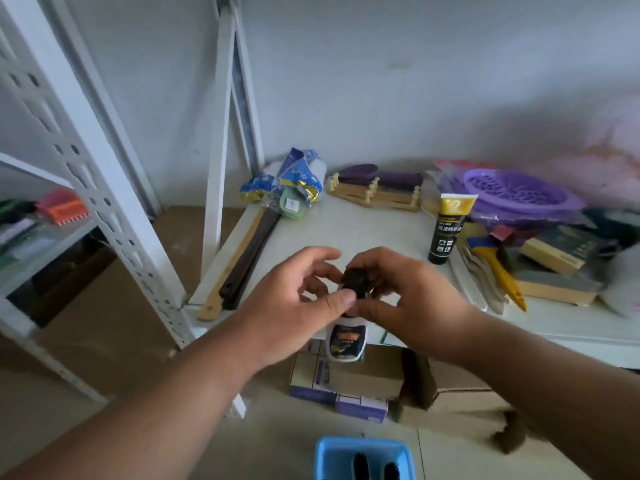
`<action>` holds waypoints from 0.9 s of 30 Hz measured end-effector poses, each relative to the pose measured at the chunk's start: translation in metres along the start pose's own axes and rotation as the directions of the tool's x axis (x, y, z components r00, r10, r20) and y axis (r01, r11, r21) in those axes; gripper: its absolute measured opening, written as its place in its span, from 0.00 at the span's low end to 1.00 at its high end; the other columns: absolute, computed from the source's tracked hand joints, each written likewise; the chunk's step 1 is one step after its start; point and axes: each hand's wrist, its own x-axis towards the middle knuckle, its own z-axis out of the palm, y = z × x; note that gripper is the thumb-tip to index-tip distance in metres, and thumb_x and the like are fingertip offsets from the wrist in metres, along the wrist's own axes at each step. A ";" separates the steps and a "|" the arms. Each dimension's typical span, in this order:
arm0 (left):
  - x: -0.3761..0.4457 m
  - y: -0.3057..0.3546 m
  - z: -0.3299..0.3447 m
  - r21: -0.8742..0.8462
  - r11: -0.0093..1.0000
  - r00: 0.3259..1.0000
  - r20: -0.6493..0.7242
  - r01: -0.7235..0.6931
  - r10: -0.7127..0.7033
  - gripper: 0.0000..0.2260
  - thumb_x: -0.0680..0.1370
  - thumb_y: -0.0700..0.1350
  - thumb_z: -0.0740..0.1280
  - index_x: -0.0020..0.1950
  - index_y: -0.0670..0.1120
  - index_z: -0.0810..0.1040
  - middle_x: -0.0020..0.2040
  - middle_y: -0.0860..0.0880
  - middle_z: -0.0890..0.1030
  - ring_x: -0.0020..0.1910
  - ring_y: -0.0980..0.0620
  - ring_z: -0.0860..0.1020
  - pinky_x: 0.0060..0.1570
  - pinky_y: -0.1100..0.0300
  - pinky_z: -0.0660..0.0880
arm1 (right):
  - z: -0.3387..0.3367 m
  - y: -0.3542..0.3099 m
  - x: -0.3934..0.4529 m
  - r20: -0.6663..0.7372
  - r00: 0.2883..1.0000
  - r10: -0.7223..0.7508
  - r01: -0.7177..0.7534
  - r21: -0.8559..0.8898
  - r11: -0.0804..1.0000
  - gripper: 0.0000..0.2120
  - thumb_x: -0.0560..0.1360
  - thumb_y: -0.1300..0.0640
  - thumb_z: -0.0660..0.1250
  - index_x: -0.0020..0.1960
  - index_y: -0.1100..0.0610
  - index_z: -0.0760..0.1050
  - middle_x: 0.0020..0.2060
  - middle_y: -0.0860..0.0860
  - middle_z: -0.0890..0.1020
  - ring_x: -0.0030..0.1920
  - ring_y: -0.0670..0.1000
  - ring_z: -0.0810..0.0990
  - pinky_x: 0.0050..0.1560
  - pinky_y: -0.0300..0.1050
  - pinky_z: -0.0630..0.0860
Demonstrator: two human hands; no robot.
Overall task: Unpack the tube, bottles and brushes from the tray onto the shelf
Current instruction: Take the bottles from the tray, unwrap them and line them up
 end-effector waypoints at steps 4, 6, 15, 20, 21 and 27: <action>0.031 -0.006 -0.014 0.142 0.990 0.997 0.077 0.004 -0.015 0.20 0.71 0.57 0.78 0.61 0.64 0.80 0.55 0.60 0.85 0.55 0.56 0.83 0.57 0.47 0.84 | -0.033 -0.019 0.046 -0.107 0.994 -0.026 0.029 0.031 0.999 0.19 0.73 0.57 0.79 0.60 0.46 0.76 0.48 0.43 0.86 0.48 0.44 0.85 0.51 0.36 0.81; 0.052 -0.011 -0.010 0.173 0.985 1.000 0.018 -0.005 0.001 0.13 0.74 0.53 0.78 0.57 0.60 0.82 0.52 0.57 0.86 0.52 0.56 0.83 0.55 0.52 0.83 | -0.039 -0.022 0.069 -0.137 0.990 -0.016 0.025 0.061 0.998 0.20 0.73 0.59 0.79 0.59 0.44 0.76 0.48 0.43 0.85 0.46 0.41 0.84 0.50 0.32 0.80; 0.157 -0.034 -0.010 0.186 0.982 0.988 -0.154 0.024 0.005 0.11 0.78 0.43 0.77 0.59 0.52 0.85 0.49 0.57 0.87 0.48 0.59 0.83 0.50 0.64 0.77 | -0.017 0.031 0.148 -0.262 0.959 0.111 -0.064 0.182 0.981 0.22 0.73 0.61 0.78 0.65 0.50 0.78 0.53 0.46 0.87 0.53 0.47 0.86 0.59 0.47 0.83; 0.196 -0.063 -0.013 0.186 0.981 0.992 -0.122 0.046 -0.023 0.12 0.77 0.41 0.78 0.59 0.51 0.86 0.52 0.52 0.90 0.56 0.47 0.87 0.62 0.50 0.82 | 0.014 0.084 0.164 -0.252 0.934 0.254 -0.209 0.193 0.959 0.17 0.75 0.62 0.75 0.63 0.53 0.80 0.52 0.48 0.87 0.51 0.49 0.85 0.53 0.44 0.82; 0.202 -0.069 -0.013 0.204 0.978 0.993 -0.119 0.045 -0.021 0.13 0.77 0.41 0.77 0.60 0.51 0.86 0.53 0.51 0.89 0.56 0.47 0.86 0.64 0.49 0.81 | 0.020 0.096 0.166 -0.248 0.927 0.283 -0.238 0.197 0.951 0.15 0.75 0.62 0.75 0.61 0.54 0.81 0.51 0.48 0.87 0.50 0.49 0.85 0.50 0.40 0.81; 0.228 -0.087 -0.016 0.162 0.987 0.993 -0.116 0.018 0.001 0.17 0.77 0.38 0.77 0.65 0.49 0.84 0.58 0.50 0.89 0.60 0.51 0.86 0.70 0.48 0.78 | 0.040 0.130 0.182 -0.295 0.883 0.366 -0.327 0.173 0.929 0.10 0.74 0.60 0.76 0.54 0.52 0.83 0.44 0.46 0.86 0.43 0.45 0.83 0.46 0.36 0.77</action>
